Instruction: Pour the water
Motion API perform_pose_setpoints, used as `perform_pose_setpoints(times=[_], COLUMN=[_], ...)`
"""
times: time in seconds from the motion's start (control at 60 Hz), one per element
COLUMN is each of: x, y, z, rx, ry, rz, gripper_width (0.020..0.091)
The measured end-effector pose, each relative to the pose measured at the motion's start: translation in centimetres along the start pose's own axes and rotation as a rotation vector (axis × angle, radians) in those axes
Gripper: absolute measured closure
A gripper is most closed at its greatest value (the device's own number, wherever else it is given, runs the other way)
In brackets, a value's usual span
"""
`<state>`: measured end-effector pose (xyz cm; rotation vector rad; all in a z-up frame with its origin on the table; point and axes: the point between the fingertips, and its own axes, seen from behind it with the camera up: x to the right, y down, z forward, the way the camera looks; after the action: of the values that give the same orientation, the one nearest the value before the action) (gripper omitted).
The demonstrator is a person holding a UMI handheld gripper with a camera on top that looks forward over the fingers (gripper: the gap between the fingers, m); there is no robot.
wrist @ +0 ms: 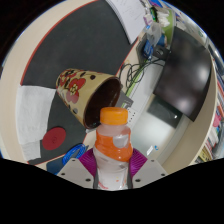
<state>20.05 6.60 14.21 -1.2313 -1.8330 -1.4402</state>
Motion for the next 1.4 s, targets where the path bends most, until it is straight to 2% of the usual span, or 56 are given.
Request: perform_pose_setpoints(times=[0.133, 0.283, 0.417, 0.617, 0.75, 0.967, 1.067, 1.1, 1.2, 1.283, 1.4], x=[0.4, 2.4, 4.4, 1.4, -1.3, -3.8, -5.7, -5.6, -6.4, -6.5, -6.7], y=[-0.3, 0.2, 2.3, 4.4, 4.3, 1.9, 0.7, 1.0, 1.9, 2.1, 1.8], z=[-0.7, -2.8, -4.6, -3.8, -1.5, 1.2, 2.0, 1.8, 1.7, 1.7, 1.6], rx=[0.03, 0.116, 0.187, 0.273, 0.282, 0.336, 0.325, 0.343, 0.315, 0.313, 0.297], ry=[-0.013, -0.037, 0.003, -0.046, -0.079, -0.091, -0.099, -0.064, -0.046, -0.04, -0.076], rz=[0.17, 0.627, 0.992, 1.597, 1.881, 1.964, 1.947, 1.958, 2.008, 2.02, 1.991], gripper_width=[0.0715, 0.0714, 0.0714, 0.0715, 0.0716, 0.0717, 0.0715, 0.0714, 0.0715, 0.0666, 0.0547])
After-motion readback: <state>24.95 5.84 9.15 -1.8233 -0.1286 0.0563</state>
